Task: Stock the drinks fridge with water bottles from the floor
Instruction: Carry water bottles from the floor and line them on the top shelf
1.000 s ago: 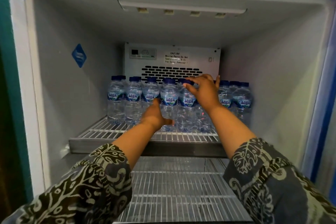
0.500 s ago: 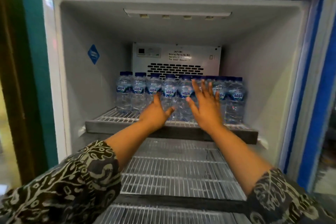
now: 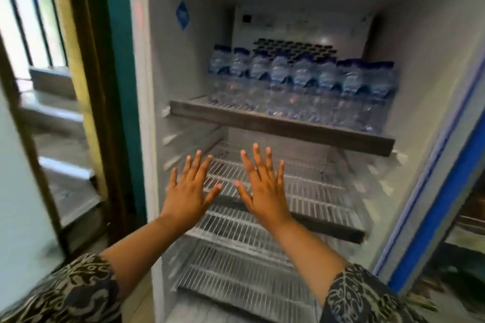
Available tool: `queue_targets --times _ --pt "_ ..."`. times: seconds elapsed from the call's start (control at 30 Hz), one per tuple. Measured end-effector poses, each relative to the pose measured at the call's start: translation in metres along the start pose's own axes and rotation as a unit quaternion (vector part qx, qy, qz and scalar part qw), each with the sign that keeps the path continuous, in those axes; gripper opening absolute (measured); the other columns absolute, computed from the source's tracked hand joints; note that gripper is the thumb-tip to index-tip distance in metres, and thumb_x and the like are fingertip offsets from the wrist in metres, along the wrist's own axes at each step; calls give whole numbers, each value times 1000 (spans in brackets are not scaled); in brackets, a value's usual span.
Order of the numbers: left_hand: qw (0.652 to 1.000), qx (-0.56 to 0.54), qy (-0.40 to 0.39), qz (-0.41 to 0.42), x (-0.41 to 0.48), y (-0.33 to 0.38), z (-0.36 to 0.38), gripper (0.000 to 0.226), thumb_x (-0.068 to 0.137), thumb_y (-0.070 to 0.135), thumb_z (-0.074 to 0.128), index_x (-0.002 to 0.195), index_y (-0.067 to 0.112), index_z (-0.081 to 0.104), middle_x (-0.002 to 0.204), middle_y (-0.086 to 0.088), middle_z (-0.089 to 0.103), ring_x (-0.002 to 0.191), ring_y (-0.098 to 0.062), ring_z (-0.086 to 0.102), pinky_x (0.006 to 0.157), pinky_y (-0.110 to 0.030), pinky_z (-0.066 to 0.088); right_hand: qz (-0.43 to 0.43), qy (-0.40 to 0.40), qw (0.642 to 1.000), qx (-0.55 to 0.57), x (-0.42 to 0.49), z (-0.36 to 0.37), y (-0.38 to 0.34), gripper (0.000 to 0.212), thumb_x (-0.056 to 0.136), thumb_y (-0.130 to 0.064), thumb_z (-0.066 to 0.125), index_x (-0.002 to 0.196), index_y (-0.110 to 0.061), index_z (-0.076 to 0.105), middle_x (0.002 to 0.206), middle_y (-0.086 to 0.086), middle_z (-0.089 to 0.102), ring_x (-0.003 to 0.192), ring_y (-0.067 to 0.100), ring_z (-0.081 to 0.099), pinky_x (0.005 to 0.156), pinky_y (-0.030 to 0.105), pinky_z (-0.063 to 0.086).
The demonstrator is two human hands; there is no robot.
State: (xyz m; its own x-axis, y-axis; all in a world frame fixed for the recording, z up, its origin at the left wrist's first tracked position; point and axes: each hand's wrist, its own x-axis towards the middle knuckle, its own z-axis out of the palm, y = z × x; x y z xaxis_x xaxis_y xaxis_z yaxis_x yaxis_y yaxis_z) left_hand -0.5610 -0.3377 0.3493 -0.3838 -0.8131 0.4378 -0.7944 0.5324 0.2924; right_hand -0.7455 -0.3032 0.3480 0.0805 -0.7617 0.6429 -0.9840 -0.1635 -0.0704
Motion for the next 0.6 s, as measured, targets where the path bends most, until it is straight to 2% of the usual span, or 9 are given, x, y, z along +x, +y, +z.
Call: queue_targets --times 0.1,0.23,0.33,0.47,0.6 --pt "997 14 -47 -64 -52 -35 19 100 56 84 -25 140 31 -21 148 6 -28 139 -13 -22 112 -37 -14 -23 -66 997 43 -28 36 -26 65 93 -59 18 148 -33 -2 158 -2 -8 142 13 -24 111 37 -26" --pt "981 5 -110 -158 -127 -92 43 116 52 86 -25 150 28 -3 158 1 -12 146 -17 -10 117 -42 -3 -49 -152 984 79 -62 91 -76 66 90 -64 11 148 -33 5 158 1 2 144 19 -12 111 54 -8" --pt "962 3 -161 -221 -185 -133 56 122 47 87 -28 150 28 -2 159 0 -12 146 -18 -10 117 -40 -2 -73 -231 964 109 -84 128 -120 68 89 -66 13 148 -36 0 157 -2 -5 143 19 -16 112 51 -8" --pt "927 -19 -219 -303 -265 -180 58 125 41 89 -28 149 30 -9 149 6 -24 138 -12 -22 117 -39 -6 -90 -351 919 155 -115 177 -181 68 82 -65 9 141 -42 -14 150 -10 -27 139 15 -31 114 47 -13" --pt "892 -43 -275 -357 -333 -221 54 113 51 87 -15 149 30 -10 149 3 -27 139 -16 -22 117 -40 -6 -101 -433 881 163 -149 224 -236 71 79 -67 6 141 -42 -18 150 -10 -28 136 12 -33 115 47 -9"
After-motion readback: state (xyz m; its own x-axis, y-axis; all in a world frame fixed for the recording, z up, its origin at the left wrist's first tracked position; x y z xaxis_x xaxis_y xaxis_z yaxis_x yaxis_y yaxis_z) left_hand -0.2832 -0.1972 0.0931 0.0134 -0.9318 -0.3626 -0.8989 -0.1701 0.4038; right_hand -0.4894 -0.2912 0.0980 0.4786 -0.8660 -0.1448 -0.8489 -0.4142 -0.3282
